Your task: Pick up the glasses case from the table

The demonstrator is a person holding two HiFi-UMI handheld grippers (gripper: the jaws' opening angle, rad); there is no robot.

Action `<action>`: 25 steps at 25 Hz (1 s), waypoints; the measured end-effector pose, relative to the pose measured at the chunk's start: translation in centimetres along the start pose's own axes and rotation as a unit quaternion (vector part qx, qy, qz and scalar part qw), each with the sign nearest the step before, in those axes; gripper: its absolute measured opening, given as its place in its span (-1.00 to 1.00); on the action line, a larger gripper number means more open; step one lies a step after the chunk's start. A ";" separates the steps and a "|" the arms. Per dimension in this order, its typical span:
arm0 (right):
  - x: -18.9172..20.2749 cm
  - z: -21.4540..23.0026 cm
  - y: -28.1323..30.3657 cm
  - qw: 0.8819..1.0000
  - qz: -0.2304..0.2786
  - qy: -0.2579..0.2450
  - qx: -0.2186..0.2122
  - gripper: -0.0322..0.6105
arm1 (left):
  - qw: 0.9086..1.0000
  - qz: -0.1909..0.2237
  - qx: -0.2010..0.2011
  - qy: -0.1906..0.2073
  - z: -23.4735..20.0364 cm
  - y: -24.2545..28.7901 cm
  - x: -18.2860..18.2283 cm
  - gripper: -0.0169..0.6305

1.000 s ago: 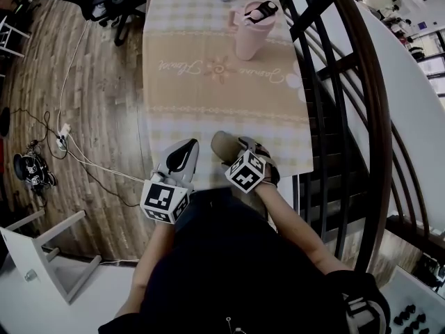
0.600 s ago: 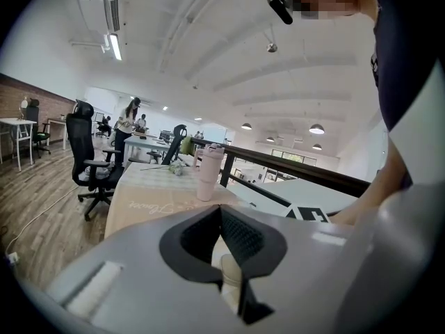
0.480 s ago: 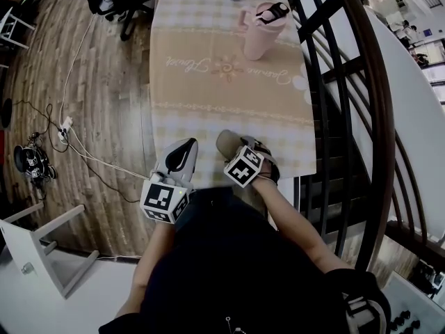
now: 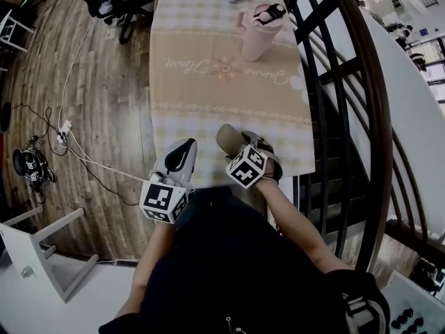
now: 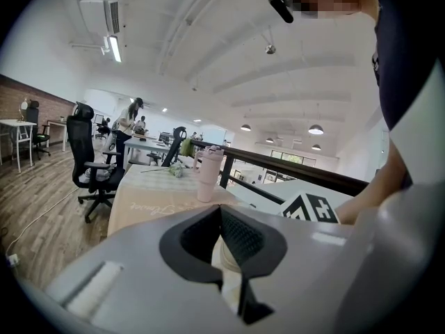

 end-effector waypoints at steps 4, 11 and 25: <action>-1.5 0.6 -2.0 0.999 0.033 -0.011 0.036 0.27 | 1.000 0.006 0.006 0.004 0.3 0.2 -0.2 -0.91; -4.0 1.5 -6.2 0.991 0.093 -0.019 0.098 0.27 | 0.999 0.023 0.019 0.015 0.7 0.4 -0.8 -0.91; -8.0 3.4 -15.3 0.953 0.205 -0.032 0.220 0.27 | 0.996 0.064 0.041 0.049 1.7 1.7 -3.1 -0.91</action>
Point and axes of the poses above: the fingertips, and each gripper's own axes: y forward along the fingers, z to its right, x out of its underside, the point moved 9 cm from there along -y, backward along the fingers, and after that the axes turned 15 degrees about z, right-handed, at the moved point
